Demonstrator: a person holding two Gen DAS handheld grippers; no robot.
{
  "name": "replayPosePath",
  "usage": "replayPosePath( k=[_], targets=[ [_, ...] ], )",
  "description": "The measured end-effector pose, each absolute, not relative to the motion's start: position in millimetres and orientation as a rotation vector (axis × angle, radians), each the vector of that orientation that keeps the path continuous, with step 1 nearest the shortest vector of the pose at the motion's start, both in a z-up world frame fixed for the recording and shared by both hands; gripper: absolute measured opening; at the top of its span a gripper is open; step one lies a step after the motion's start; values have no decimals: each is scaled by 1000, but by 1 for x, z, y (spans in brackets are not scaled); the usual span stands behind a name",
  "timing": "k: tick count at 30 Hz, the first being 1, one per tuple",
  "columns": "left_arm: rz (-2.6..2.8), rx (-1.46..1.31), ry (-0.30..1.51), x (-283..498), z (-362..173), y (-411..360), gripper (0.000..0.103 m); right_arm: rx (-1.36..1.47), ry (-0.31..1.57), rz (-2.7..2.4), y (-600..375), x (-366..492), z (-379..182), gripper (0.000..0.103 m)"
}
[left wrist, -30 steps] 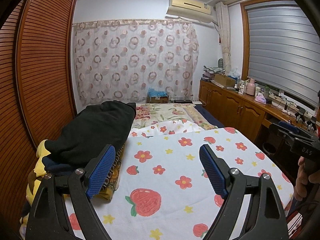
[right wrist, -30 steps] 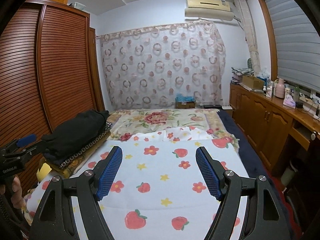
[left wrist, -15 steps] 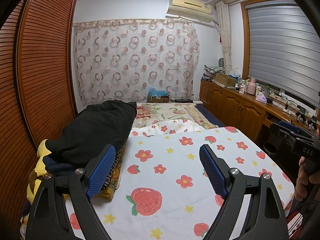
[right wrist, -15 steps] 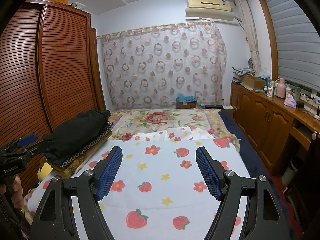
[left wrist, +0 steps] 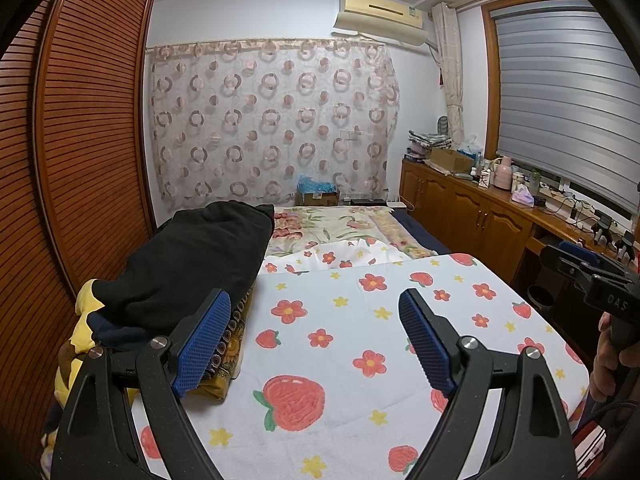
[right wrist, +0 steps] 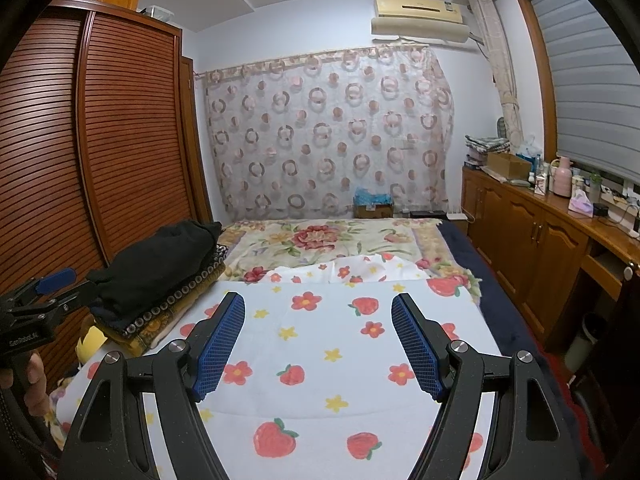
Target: Fold small clothes
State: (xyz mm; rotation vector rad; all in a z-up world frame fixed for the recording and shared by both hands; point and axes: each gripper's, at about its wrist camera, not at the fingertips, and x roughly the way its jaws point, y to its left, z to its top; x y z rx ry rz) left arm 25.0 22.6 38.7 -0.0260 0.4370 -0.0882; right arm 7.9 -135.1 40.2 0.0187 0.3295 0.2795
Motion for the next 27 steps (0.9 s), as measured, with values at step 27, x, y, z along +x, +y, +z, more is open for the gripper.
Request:
replayPosePath(
  k=[27],
  targets=[
    [-88,-26,435,25,37,23,87,11,328,288,-142,11,39,78]
  ],
)
